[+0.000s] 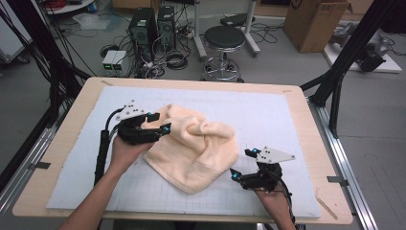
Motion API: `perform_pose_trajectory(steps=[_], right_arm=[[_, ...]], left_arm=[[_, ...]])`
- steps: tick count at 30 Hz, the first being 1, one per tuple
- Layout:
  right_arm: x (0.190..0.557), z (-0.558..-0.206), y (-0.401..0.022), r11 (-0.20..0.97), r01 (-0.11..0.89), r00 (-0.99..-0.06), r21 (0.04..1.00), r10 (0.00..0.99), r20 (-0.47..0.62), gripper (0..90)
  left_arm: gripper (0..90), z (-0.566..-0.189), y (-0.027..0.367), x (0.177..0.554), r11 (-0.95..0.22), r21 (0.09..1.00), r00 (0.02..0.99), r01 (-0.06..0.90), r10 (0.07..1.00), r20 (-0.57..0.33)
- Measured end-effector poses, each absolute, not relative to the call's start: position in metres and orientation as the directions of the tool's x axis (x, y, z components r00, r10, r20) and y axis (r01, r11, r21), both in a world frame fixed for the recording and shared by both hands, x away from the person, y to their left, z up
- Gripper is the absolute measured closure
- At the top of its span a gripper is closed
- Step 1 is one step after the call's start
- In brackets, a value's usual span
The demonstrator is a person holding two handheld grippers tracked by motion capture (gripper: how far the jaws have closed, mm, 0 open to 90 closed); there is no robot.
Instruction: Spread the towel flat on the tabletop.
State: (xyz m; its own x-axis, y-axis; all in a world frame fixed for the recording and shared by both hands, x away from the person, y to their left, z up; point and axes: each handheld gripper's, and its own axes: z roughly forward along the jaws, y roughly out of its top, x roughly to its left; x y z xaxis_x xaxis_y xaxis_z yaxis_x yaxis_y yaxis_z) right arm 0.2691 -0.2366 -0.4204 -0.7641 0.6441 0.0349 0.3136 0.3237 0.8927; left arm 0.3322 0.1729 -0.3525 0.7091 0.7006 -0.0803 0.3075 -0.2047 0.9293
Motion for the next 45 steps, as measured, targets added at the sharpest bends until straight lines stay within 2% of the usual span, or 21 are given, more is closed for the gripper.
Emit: perform_pose_trajectory(steps=[13, 17, 18, 24, 27, 29, 30, 34, 37, 38, 39, 40, 45], right_arm=[[0.268, -0.42, -0.237, 0.327, 0.315, -0.767, 0.891, 0.641, 0.036, 11.2], [0.269, -0.42, -0.237, 0.328, 0.312, -0.768, 0.892, 0.64, 0.032, 11.2], [0.268, -0.42, -0.237, 0.328, 0.318, -0.766, 0.889, 0.642, 0.037, 11.2], [0.268, -0.42, -0.238, 0.327, 0.313, -0.766, 0.892, 0.642, 0.034, 11.2], [0.268, -0.42, -0.239, 0.325, 0.316, -0.767, 0.891, 0.64, 0.038, 11.1], [0.268, -0.42, -0.239, 0.325, 0.315, -0.766, 0.892, 0.641, 0.037, 11.1], [0.268, -0.42, -0.239, 0.325, 0.315, -0.766, 0.892, 0.641, 0.037, 11.1], [0.268, -0.42, -0.239, 0.327, 0.311, -0.768, 0.893, 0.64, 0.033, 11.1], [0.268, -0.42, -0.238, 0.328, 0.314, -0.768, 0.891, 0.639, 0.036, 11.1], [0.269, -0.42, -0.238, 0.33, 0.308, -0.77, 0.892, 0.637, 0.031, 11.1], [0.269, -0.42, -0.238, 0.33, 0.308, -0.77, 0.892, 0.637, 0.031, 11.1], [0.268, -0.42, -0.238, 0.332, 0.317, -0.77, 0.888, 0.637, 0.037, 11.1], [0.268, -0.42, -0.238, 0.337, 0.312, -0.772, 0.888, 0.635, 0.031, 11.2]], left_arm=[[40.1, -0.41, 0.179, 0.3, -0.342, 0.869, 0.737, 0.358, 0.674, -0.038], [42.6, -0.42, 0.172, 0.299, -0.422, 0.826, 0.764, 0.373, 0.646, -0.015], [46.1, -0.422, 0.171, 0.3, -0.438, 0.818, 0.773, 0.373, 0.635, -0.013], [47.8, -0.438, 0.166, 0.31, -0.539, 0.722, 0.785, 0.434, 0.619, -0.01], [49.5, -0.438, 0.165, 0.309, -0.542, 0.723, 0.784, 0.428, 0.621, 0.001], [56.0, -0.437, 0.163, 0.306, -0.55, 0.721, 0.786, 0.421, 0.618, 0.011], [56.0, -0.437, 0.162, 0.306, -0.55, 0.722, 0.786, 0.42, 0.617, 0.013], [70.2, -0.436, 0.158, 0.3, -0.569, 0.717, 0.799, 0.403, 0.601, 0.029], [74.4, -0.436, 0.157, 0.3, -0.567, 0.717, 0.799, 0.406, 0.6, 0.022], [79.7, -0.436, 0.157, 0.3, -0.564, 0.72, 0.801, 0.405, 0.599, 0.019], [79.7, -0.436, 0.157, 0.3, -0.568, 0.718, 0.804, 0.402, 0.595, 0.021], [84.0, -0.436, 0.157, 0.299, -0.574, 0.717, 0.808, 0.395, 0.589, 0.026], [85.2, -0.43, 0.158, 0.293, -0.562, 0.733, 0.816, 0.383, 0.578, 0.017]])
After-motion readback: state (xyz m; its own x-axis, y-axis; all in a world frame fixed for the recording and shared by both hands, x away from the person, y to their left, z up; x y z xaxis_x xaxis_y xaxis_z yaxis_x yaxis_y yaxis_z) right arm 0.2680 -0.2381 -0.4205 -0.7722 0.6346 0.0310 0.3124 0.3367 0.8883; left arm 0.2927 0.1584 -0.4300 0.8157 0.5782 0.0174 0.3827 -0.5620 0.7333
